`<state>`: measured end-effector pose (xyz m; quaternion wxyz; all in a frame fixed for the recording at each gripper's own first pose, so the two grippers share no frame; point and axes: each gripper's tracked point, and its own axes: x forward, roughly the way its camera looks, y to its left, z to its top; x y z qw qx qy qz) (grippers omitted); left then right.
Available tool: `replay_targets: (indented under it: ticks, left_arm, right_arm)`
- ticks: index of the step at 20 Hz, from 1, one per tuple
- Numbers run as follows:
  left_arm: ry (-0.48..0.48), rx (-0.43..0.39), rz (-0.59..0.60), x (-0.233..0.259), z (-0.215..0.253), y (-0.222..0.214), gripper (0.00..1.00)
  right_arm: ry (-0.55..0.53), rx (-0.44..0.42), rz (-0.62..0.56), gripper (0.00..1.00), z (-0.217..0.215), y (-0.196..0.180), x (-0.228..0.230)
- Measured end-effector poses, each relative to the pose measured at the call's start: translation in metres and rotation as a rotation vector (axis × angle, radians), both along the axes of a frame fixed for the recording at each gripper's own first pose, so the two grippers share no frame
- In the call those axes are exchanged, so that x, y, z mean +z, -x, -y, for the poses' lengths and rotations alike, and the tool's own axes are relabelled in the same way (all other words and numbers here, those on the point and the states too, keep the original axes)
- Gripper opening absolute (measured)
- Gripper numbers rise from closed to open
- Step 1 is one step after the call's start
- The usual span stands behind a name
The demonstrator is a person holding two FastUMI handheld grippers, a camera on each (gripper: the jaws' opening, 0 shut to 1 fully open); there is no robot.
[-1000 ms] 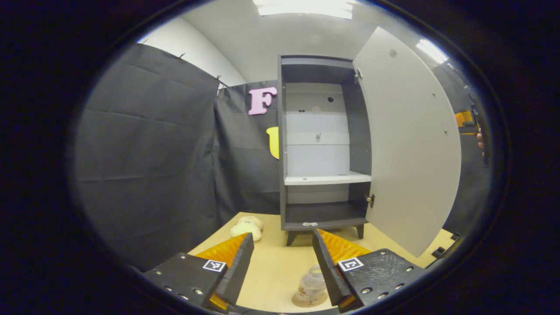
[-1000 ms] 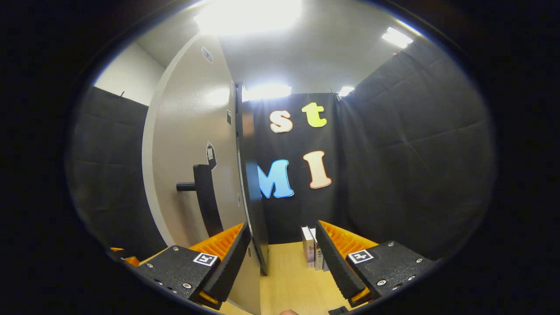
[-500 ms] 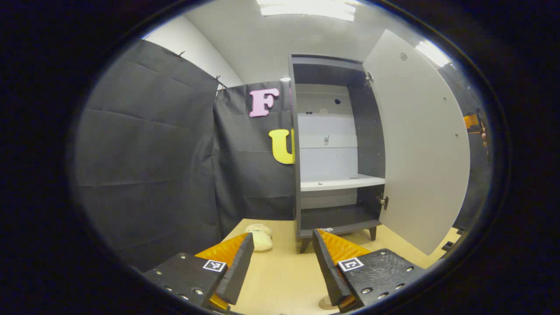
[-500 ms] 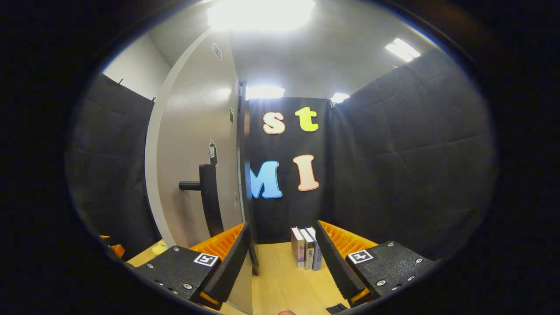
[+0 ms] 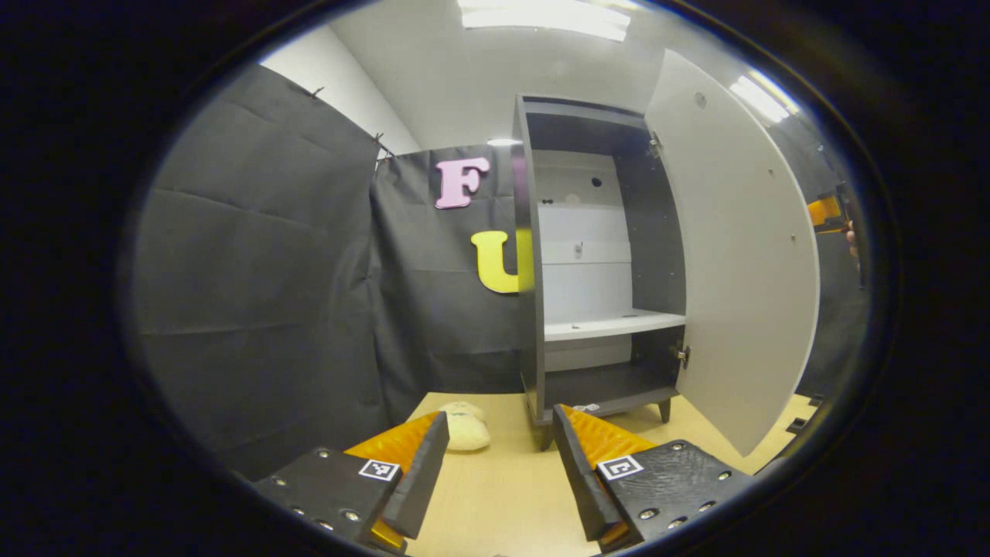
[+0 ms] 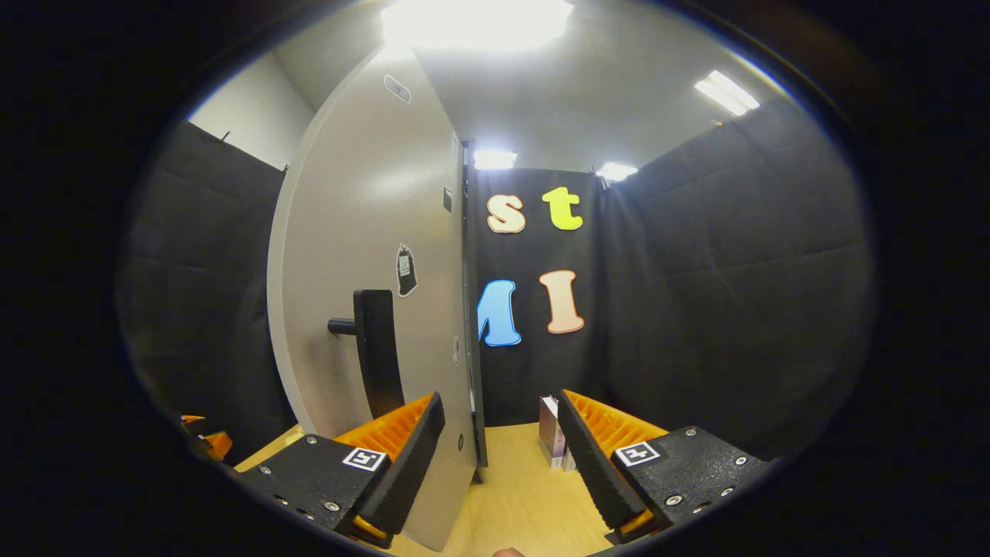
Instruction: Open the cabinet door with the right hand, grasp the bottle in the cabinet with the left hand and place it on the coaster, then close the cabinet door with the right hand.
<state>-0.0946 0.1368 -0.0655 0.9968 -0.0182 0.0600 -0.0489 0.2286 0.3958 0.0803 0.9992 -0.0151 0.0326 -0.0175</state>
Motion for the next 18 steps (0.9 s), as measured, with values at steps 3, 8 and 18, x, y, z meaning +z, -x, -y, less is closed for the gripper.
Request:
replay_targets:
  ticks: [3, 8, 18]
  left_arm:
    - [0.011, 0.001, 0.009, -0.002, -0.014, 0.000, 0.80]
    - [0.009, 0.016, 0.004, -0.007, -0.049, 0.003, 0.74]
    - [0.014, 0.074, -0.006, -0.018, -0.110, 0.011, 0.80]
  right_arm:
    - [0.008, 0.014, 0.002, 0.92, -0.022, -0.002, 0.000]
    - [0.015, 0.048, 0.011, 0.92, -0.058, -0.010, -0.003]
    - [0.059, 0.088, 0.028, 0.93, -0.115, -0.026, -0.003]
